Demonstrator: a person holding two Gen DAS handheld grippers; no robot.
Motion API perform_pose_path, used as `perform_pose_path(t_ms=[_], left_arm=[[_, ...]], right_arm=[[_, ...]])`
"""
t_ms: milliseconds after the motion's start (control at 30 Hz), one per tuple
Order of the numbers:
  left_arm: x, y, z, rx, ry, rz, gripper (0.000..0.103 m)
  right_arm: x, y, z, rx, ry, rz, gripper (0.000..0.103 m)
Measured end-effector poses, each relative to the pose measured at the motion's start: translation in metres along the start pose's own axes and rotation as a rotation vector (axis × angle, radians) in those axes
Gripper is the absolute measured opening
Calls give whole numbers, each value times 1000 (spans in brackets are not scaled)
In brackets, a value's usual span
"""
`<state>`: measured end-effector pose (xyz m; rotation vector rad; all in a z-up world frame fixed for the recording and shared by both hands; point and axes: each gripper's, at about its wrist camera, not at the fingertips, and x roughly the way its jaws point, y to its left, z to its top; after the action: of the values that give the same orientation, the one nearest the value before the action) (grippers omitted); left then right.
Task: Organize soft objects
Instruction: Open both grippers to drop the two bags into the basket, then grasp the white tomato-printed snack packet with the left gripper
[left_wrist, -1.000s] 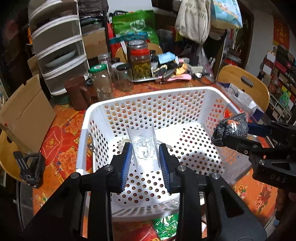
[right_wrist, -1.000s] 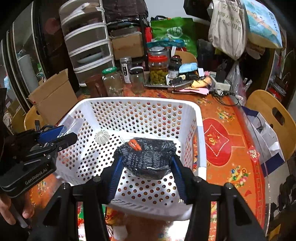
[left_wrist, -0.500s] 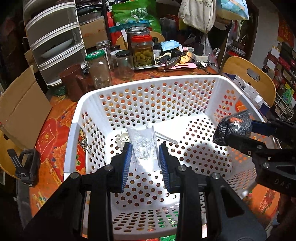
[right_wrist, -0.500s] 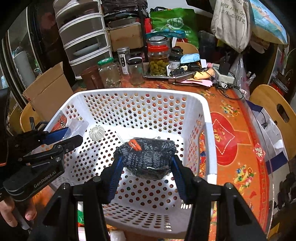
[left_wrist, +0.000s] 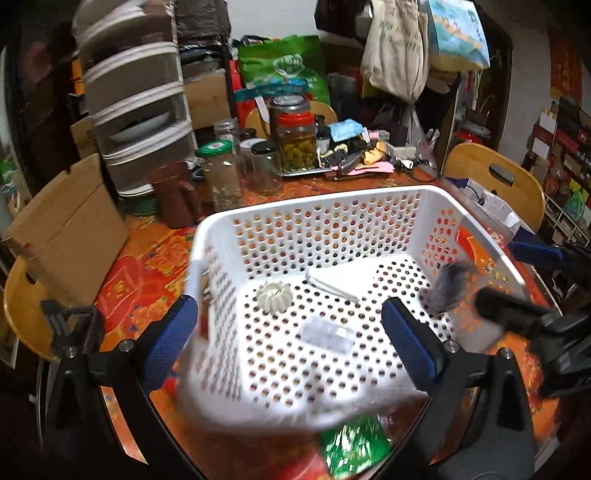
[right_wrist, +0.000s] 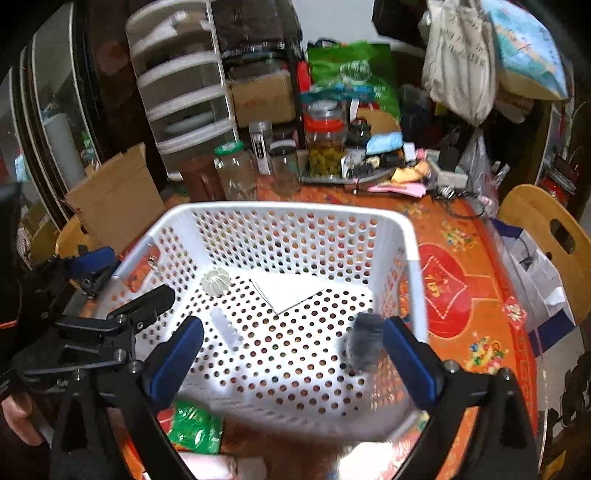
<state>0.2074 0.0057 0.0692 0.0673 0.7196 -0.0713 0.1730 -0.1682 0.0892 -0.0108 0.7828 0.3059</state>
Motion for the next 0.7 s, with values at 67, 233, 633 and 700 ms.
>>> perform_pose_path(t_ms=[67,233,633,700], left_arm=[[-27,9,-15,-10,-23,10,99],[-82,26,-82,-45,-25,-21,103],[-71,-1,-233,-93,187,-160,103],[-66,-14,-236,-65,186,-163,103]], right_arm=[[-28,-3,-17,21,-54,1,101],[-68,-8,-83,66,-92,-26,103],[-31,4,-188,125,56,43,103],[-25,3,-186,128,57,38,103]])
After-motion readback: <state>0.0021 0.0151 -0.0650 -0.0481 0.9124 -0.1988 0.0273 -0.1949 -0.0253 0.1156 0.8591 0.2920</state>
